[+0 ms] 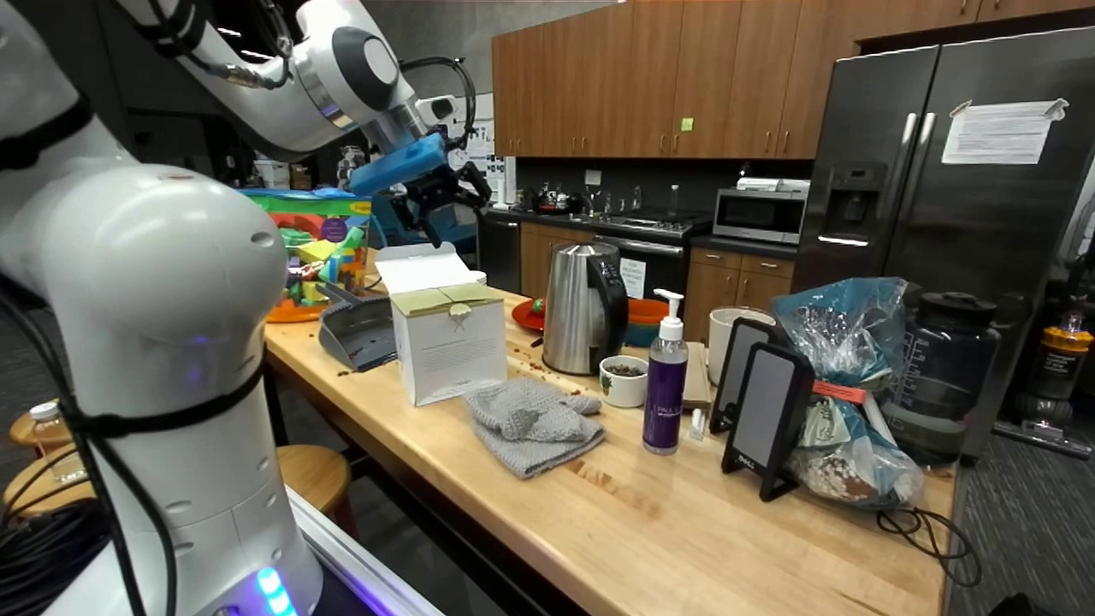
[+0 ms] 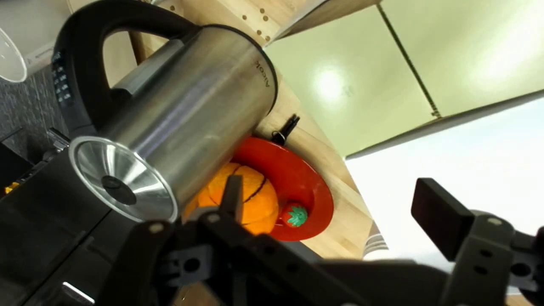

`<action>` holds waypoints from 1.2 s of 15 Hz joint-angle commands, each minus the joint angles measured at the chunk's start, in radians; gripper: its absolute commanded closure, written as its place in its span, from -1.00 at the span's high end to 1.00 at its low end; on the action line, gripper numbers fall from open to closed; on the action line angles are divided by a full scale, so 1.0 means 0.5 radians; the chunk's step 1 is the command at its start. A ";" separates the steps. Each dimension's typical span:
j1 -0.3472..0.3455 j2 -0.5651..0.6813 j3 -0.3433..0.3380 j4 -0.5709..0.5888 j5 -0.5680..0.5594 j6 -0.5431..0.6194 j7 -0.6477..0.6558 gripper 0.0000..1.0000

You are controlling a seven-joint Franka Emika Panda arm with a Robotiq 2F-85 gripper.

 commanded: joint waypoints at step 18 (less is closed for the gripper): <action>0.052 -0.078 1.265 -0.002 -0.291 -0.242 1.005 1.00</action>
